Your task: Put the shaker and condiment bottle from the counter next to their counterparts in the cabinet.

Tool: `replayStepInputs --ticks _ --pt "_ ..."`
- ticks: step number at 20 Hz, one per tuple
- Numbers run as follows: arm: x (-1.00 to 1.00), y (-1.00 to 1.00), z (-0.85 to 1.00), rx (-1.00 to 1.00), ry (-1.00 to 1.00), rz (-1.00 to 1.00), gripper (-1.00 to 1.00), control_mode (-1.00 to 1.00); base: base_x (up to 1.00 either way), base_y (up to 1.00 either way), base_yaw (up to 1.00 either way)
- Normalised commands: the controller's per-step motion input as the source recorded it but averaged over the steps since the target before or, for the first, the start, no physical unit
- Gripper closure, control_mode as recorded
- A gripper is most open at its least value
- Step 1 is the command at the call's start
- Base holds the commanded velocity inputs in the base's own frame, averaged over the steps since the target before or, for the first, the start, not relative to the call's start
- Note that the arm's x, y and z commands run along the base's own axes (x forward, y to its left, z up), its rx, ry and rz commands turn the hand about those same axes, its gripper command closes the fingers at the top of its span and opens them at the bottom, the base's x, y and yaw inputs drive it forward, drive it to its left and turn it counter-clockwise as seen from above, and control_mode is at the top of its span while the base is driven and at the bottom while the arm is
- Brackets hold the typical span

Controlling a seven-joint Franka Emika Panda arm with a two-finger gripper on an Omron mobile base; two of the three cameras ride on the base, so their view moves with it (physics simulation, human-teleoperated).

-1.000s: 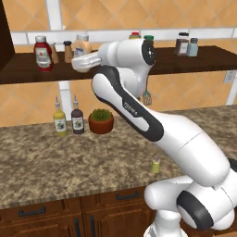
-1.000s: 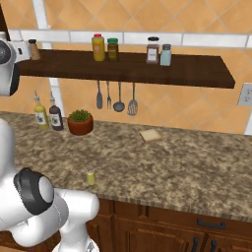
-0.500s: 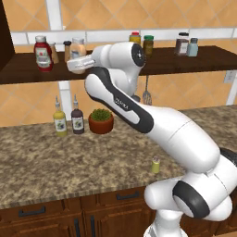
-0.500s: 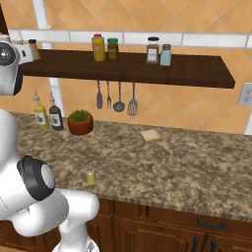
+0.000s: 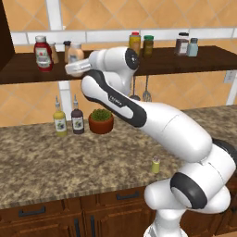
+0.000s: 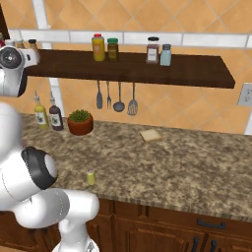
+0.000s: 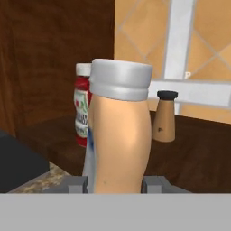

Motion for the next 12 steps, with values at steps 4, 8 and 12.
replayStepInputs --ticks 4,8,12 --pt "0.26 0.08 -0.17 0.0 0.0 0.0 1.0 -1.0 0.0 0.0 0.0" --pt "0.27 0.07 -0.09 0.0 0.0 0.0 1.0 -1.0 0.0 0.0 0.0" --pt "0.25 0.08 0.0 0.0 0.01 0.0 1.0 -1.0 0.0 0.0 0.0"
